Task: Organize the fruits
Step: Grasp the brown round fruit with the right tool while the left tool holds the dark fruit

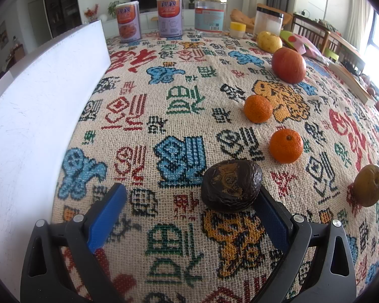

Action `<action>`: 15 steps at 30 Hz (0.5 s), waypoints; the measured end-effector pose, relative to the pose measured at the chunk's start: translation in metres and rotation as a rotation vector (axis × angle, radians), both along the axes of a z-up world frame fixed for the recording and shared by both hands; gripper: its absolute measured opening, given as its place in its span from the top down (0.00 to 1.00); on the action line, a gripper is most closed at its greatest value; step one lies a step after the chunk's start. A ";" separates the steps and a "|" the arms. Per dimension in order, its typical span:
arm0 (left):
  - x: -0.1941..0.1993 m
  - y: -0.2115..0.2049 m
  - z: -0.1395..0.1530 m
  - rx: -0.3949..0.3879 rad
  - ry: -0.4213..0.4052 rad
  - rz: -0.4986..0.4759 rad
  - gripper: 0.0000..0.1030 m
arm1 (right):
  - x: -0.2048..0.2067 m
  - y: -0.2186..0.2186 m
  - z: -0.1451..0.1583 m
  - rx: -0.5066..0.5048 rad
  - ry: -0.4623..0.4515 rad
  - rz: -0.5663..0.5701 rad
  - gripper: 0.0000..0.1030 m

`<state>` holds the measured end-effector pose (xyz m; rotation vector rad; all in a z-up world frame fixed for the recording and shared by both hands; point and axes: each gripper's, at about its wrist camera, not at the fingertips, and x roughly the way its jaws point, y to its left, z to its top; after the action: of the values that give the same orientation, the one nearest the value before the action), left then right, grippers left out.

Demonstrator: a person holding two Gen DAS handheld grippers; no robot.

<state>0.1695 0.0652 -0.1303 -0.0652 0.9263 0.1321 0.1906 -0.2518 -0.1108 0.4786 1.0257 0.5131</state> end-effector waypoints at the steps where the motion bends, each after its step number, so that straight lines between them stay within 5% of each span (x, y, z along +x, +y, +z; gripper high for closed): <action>1: 0.000 0.000 0.000 0.000 0.000 0.000 0.04 | -0.001 -0.002 0.002 -0.013 -0.006 -0.005 0.51; 6: 0.000 0.000 0.000 0.000 0.000 0.000 0.04 | -0.016 0.012 0.022 -0.210 -0.138 0.066 0.50; 8: 0.000 0.000 0.000 0.000 0.000 0.000 0.04 | -0.034 0.030 0.028 -0.301 -0.219 0.162 0.42; 10: 0.000 0.000 0.000 0.000 0.000 0.000 0.04 | -0.047 0.046 0.026 -0.367 -0.253 0.204 0.22; 15: 0.000 0.000 0.000 0.000 0.000 0.000 0.04 | -0.051 0.078 0.009 -0.488 -0.258 0.232 0.21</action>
<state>0.1695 0.0654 -0.1303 -0.0654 0.9260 0.1320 0.1393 -0.1736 -0.1015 -0.1399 0.9200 0.4938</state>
